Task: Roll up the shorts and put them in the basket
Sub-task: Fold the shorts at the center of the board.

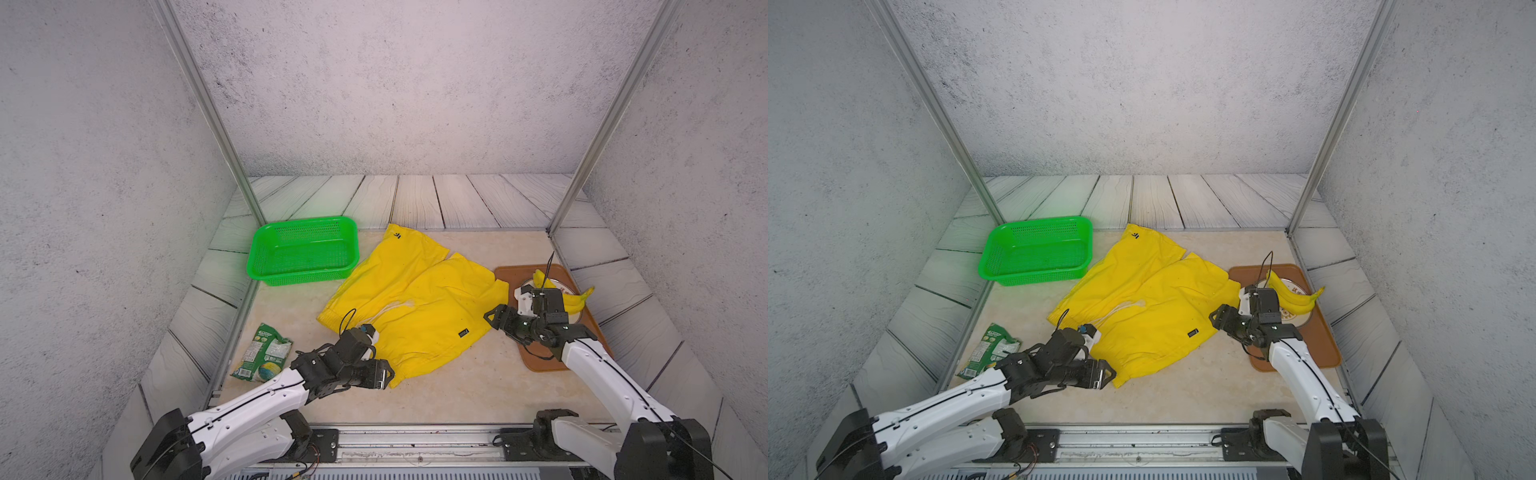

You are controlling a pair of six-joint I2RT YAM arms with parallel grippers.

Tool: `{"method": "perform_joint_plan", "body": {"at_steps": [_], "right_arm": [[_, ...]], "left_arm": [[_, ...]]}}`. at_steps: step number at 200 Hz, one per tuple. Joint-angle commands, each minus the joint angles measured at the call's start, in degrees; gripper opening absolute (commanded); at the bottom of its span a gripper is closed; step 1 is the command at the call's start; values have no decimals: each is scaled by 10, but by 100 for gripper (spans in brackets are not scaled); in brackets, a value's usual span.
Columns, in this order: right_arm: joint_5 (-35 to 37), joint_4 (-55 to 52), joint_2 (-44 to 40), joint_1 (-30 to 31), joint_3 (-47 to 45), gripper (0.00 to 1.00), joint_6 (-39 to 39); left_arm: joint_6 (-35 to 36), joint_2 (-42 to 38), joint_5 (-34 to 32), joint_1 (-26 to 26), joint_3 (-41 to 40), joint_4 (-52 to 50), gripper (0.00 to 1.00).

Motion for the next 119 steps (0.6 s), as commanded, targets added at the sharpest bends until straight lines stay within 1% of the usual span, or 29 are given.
{"method": "perform_joint_plan", "body": {"at_steps": [1, 32, 53, 59, 77, 94, 104, 115, 119], "right_arm": [[-5, 8, 4, 4, -1, 74, 4], [0, 7, 11, 4, 3, 73, 4], [4, 7, 17, 4, 7, 73, 3], [5, 8, 20, 4, 8, 73, 3], [6, 9, 29, 6, 10, 73, 0], [19, 7, 40, 4, 18, 73, -6], [32, 1, 51, 4, 30, 72, -9], [45, -10, 62, 4, 48, 72, -15], [51, -16, 68, 4, 57, 72, -17]], "left_arm": [[27, 49, -12, -17, 15, 20, 74], [33, 104, -13, -53, 24, 53, 74], [40, 121, -39, -71, 34, 60, 74], [41, 124, -47, -76, 34, 64, 74], [42, 129, -71, -86, 38, 69, 67], [45, 132, -88, -92, 35, 79, 55], [46, 140, -96, -93, 34, 81, 46], [46, 151, -105, -92, 38, 72, 30], [47, 152, -107, -92, 39, 69, 23]]}}
